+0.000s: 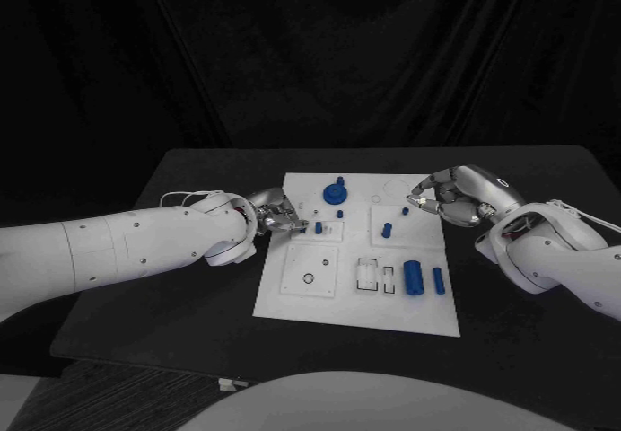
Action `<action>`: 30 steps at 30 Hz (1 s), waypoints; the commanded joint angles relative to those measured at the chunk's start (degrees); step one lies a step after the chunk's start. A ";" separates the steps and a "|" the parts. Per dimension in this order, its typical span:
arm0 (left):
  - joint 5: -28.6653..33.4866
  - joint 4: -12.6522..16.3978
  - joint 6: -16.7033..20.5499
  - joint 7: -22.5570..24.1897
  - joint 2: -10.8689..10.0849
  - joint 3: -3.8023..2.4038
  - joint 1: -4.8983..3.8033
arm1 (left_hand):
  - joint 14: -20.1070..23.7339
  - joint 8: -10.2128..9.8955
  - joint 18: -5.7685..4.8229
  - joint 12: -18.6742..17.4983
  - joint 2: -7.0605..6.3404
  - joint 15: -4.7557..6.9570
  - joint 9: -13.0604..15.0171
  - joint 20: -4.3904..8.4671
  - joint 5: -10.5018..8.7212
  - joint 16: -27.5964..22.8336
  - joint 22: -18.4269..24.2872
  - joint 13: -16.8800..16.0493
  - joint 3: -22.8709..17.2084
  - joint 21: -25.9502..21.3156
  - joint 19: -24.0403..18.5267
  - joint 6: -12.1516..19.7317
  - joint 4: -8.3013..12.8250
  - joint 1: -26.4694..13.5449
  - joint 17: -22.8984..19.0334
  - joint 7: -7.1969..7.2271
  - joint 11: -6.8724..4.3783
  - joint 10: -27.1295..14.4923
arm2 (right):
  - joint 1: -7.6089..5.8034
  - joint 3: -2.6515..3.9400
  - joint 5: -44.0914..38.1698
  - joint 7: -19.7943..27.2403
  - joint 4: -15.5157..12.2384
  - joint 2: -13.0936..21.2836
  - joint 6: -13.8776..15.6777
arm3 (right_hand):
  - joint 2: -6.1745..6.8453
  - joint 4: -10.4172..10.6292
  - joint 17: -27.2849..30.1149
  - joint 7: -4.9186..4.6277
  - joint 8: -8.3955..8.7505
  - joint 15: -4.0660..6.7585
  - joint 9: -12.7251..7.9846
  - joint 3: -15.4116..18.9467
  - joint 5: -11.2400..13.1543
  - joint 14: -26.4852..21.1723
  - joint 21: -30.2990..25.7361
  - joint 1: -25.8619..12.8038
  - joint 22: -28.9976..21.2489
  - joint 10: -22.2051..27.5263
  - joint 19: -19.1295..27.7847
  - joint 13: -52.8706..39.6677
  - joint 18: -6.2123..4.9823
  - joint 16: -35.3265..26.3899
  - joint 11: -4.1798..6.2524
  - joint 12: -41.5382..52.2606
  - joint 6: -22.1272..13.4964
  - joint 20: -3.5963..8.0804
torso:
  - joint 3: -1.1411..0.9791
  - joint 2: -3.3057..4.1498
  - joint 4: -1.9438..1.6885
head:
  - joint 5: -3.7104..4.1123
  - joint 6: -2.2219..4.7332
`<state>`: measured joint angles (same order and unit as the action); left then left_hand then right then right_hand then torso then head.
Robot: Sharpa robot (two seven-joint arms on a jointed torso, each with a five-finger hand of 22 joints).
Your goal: Assemble the parts on the task board
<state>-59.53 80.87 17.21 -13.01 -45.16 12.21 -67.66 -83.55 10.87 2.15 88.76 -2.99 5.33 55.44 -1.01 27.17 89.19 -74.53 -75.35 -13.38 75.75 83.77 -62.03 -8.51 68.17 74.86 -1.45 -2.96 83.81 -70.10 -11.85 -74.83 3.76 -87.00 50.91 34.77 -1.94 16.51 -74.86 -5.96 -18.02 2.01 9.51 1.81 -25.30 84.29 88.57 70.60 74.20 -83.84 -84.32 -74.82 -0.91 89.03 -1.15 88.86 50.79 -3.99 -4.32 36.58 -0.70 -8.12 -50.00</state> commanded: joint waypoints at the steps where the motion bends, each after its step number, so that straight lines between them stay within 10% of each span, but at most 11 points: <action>1: -0.11 0.47 0.37 1.26 -0.14 -0.01 0.12 | -6.22 -0.17 0.76 1.24 -0.12 0.65 -0.30 0.40 1.78 0.18 -11.65 -14.65 -2.26 0.11 1.00 -0.39 1.41 1.81 14.44 0.64 -0.27 6.19 | 0.14 0.04 -0.32 -0.87 0.00 0.00 0.57 | -0.31 -0.40 -15.14 -0.02 0.53 0.41 0.89 -1.07 -1.16 5.71 0.48 0.83 15.41 -6.16 -5.11 -15.18 0.61 0.97 -0.26 1.14 0.15 0.11 | 0.00 -0.02 -0.02 | 0.07 0.00; 9: -0.11 2.55 1.66 0.81 -1.70 -0.04 -0.11 | -6.30 0.19 0.69 1.24 -0.61 0.80 -0.03 0.55 2.97 0.37 -11.72 -14.65 -3.52 0.44 1.19 -0.69 2.14 2.01 14.65 0.76 -0.41 6.19 | 0.15 0.04 -0.32 -0.96 0.07 -0.01 0.47 | -0.31 -0.40 -15.14 -0.02 0.53 0.41 0.89 -1.07 -1.16 5.71 0.48 0.83 15.41 -6.16 -5.11 -15.18 0.61 0.97 -0.26 1.14 0.15 0.11 | 0.00 -0.01 -0.01 | 0.08 0.00; 21: -0.12 4.41 -1.18 -2.55 -3.09 -0.06 -3.00 | -6.26 0.25 0.69 1.24 -0.85 0.85 0.03 0.61 3.00 0.26 -11.73 -14.65 -4.01 0.49 1.23 -0.71 2.42 2.05 14.53 0.80 -0.45 6.19 | 0.20 0.04 -0.32 -1.04 0.23 -0.19 0.39 | -0.31 -0.40 -15.14 -0.02 0.53 0.41 0.89 -1.07 -1.16 5.71 0.48 0.83 15.41 -6.16 -5.11 -15.18 0.61 0.97 -0.26 1.14 0.15 0.11 | 0.02 -0.12 -0.03 | 0.15 0.00; 30: -4.79 3.53 -7.67 -6.94 -2.16 -0.06 -3.47 | -6.25 0.20 0.69 1.24 -0.95 0.79 0.04 0.61 0.95 0.20 -11.70 -14.65 -4.66 0.40 1.23 -0.58 2.06 1.00 14.46 0.68 -0.36 6.19 | 0.23 0.04 -0.32 -1.08 0.27 -0.23 0.34 | -0.31 -0.40 -15.14 -0.02 0.53 0.41 0.89 -1.07 -1.16 5.71 0.48 0.83 15.41 -6.16 -5.11 -15.18 0.61 0.97 -0.26 1.14 0.15 0.11 | -0.06 -0.11 0.01 | 0.04 0.00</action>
<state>-61.01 84.49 14.28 -17.04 -47.50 12.19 -70.97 -83.55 10.87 2.15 88.76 -3.41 5.34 55.44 -0.99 27.78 89.19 -74.53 -75.35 -14.18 75.77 83.78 -62.34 -7.73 68.50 74.86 -1.76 -2.99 83.80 -70.04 -11.85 -74.83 3.66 -86.74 50.71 34.72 -1.94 16.51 -74.86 -5.96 -18.02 2.01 9.51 1.81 -25.30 84.29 88.57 70.60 74.20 -83.84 -84.32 -74.82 -0.91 89.03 -1.15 88.86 50.79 -3.99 -4.32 36.43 -0.73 -8.04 -50.00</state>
